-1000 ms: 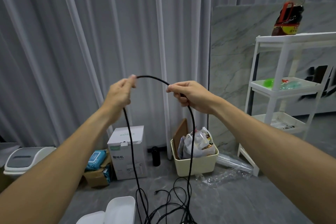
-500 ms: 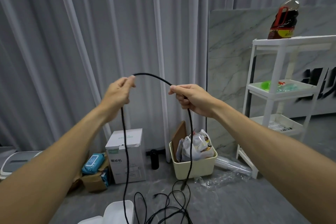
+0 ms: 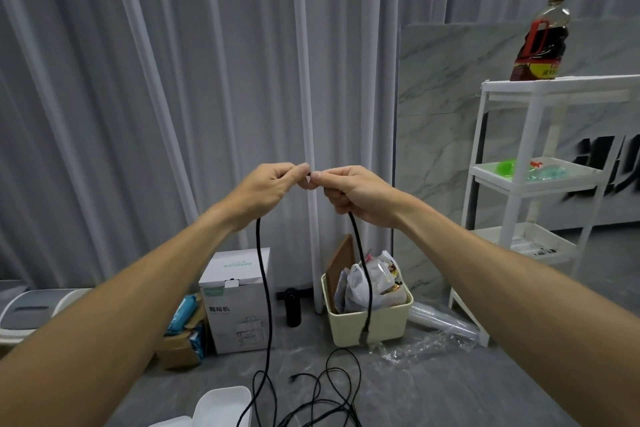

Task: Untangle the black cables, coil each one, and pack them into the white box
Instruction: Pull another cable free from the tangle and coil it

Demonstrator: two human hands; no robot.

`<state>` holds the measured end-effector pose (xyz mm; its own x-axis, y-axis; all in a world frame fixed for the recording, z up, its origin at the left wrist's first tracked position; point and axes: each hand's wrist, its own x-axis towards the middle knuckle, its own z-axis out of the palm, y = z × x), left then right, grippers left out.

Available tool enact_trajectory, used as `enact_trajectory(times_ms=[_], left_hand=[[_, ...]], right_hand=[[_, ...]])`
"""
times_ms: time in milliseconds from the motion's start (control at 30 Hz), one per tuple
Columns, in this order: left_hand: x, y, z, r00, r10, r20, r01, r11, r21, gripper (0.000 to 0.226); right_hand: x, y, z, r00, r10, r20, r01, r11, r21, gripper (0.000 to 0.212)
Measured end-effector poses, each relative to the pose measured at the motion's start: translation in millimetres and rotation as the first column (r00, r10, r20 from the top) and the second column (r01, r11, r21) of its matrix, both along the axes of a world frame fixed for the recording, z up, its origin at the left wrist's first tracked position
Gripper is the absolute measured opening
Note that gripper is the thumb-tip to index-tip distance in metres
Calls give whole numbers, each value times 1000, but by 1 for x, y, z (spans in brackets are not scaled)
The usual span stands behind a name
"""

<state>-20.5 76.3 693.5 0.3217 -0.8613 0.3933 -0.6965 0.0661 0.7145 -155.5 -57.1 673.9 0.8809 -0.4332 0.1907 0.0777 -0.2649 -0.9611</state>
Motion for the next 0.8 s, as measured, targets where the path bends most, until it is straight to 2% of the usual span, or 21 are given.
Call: enact_trajectory(times_ms=[233, 500, 633, 800], left_hand=[[62, 10, -3, 968, 148, -202, -176, 976, -125, 35], [86, 22, -10, 912, 359, -200, -390, 909, -146, 41], [77, 19, -13, 943, 301, -142, -308, 951, -30, 38], [25, 1, -13, 997, 78, 19, -79, 992, 97, 36]], right_hand=[[-12, -18, -10, 997, -70, 35, 67, 995, 71, 24], [-37, -37, -17, 992, -120, -46, 123, 990, 64, 22], [-36, -37, -12, 989, -146, 1, 145, 985, 98, 22], [-11, -15, 1, 997, -80, 20, 78, 995, 67, 22]])
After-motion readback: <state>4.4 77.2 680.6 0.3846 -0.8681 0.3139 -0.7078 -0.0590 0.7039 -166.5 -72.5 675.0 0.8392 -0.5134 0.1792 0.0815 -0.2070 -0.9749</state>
